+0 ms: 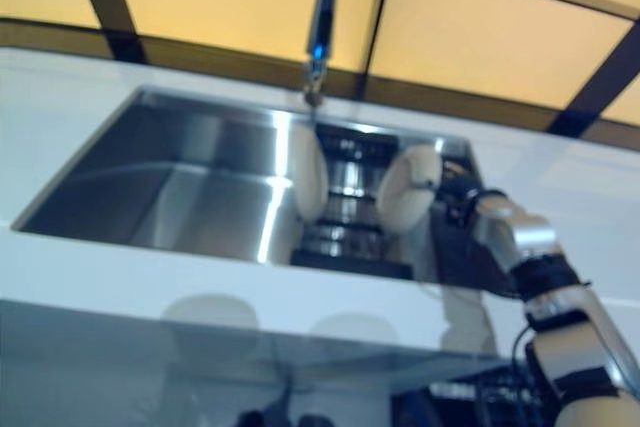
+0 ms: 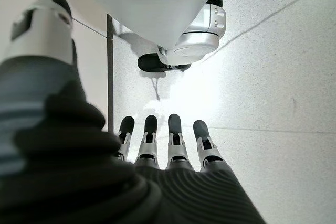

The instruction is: Take plates into dishwasher

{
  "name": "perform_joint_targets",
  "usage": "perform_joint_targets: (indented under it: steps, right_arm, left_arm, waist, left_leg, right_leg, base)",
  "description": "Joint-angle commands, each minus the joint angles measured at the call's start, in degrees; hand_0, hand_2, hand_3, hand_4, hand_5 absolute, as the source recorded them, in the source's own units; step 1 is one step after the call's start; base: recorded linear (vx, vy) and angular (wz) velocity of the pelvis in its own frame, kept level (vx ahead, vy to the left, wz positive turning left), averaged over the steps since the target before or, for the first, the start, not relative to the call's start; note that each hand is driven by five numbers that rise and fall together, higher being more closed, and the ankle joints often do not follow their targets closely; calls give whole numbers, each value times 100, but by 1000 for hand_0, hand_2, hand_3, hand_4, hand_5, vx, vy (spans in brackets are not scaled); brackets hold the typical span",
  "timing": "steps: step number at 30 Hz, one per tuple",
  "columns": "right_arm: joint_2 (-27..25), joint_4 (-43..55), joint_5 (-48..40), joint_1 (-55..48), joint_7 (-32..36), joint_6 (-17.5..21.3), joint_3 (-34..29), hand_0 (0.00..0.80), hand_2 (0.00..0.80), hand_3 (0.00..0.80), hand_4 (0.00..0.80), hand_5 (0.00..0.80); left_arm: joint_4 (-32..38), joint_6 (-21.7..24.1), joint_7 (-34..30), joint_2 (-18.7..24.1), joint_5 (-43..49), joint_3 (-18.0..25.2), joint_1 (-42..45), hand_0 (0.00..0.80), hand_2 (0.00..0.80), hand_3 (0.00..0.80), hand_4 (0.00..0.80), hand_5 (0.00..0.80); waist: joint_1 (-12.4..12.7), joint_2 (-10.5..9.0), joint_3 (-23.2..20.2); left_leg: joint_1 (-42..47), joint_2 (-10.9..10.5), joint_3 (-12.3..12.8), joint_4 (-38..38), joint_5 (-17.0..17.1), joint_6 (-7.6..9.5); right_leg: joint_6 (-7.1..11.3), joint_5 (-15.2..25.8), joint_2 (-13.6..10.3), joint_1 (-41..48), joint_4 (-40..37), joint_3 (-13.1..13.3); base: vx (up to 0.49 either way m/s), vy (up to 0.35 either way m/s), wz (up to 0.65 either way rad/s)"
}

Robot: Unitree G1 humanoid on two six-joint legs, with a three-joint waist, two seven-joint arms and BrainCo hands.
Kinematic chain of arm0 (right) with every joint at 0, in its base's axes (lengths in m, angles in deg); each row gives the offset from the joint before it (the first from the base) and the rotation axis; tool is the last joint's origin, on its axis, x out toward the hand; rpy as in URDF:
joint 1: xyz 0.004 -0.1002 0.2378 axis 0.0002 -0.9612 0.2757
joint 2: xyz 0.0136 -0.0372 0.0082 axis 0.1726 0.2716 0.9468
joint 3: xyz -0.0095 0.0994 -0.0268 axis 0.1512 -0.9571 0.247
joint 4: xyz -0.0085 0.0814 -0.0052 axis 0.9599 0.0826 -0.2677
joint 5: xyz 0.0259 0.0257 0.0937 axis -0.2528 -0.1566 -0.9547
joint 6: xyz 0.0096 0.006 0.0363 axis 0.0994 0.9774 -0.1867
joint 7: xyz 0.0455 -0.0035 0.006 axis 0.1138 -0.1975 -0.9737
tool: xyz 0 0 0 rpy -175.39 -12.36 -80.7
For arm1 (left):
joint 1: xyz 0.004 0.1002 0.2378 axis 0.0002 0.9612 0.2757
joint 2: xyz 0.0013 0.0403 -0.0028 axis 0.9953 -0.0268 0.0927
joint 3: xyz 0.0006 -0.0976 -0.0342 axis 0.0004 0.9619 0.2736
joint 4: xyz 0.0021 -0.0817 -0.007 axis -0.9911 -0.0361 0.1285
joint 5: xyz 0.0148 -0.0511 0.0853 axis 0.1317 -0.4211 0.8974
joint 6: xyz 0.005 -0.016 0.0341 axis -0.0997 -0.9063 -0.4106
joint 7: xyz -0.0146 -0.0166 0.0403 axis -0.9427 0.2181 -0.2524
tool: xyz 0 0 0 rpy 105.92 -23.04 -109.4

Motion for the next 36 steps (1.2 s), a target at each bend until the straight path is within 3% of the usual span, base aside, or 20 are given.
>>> perform_joint_targets:
  steps: [1,10,12,14,19,36]
  right_arm:
    - [-132,-20,-115,712,17,95,303,0,0,0,0,0]
    - [-20,-60,-21,981,-23,-94,486,0,0,0,0,0]
    - [-1,-102,25,1026,-16,-102,510,301,301,301,301,301]
    - [12,-96,119,1071,-75,-129,550,800,800,800,800,800]
    - [-19,-151,298,1134,-71,-272,634,800,800,800,800,800]
    - [-325,-357,619,1489,-459,55,794,800,800,800,800,800]
  left_arm:
    - [-233,100,83,63,-52,-171,-154,0,0,0,0,0]
    - [-252,105,140,-1,-157,-135,-136,0,0,0,0,0]
    - [-261,116,160,-19,-199,-139,-133,0,0,0,0,0]
    - [-256,130,173,-31,-249,-130,-119,0,0,0,0,0]
    - [-251,161,193,-49,-251,-120,-103,0,0,0,0,0]
    - [-307,155,220,-55,-118,-178,-65,0,0,0,0,0]
  waist:
    - [157,-28,-23]
    - [196,-66,-57]
    - [206,-68,-60]
    - [220,-68,-55]
    - [243,-68,-62]
    - [204,-110,-245]
  left_leg:
    - [317,-21,214,-14,-491,6]
    - [347,-21,216,-14,-488,-17]
    - [341,-23,212,-14,-483,-19]
    - [330,-33,197,-14,-479,-17]
    - [331,-41,175,-14,-479,-24]
    - [499,-41,251,-14,-547,-21]
  right_leg:
    - [491,381,-217,-150,8,4]
    - [474,369,-213,-102,-2,-26]
    - [472,370,-211,-102,-5,-28]
    - [464,366,-209,-98,-12,-32]
    - [474,364,-228,-80,-16,-67]
    - [502,350,-228,39,-16,-51]
  base:
    - [0,0,0]
    - [0,0,0]
    - [0,0,0]
    - [0,0,0]
    - [0,0,0]
    - [1,0,1]
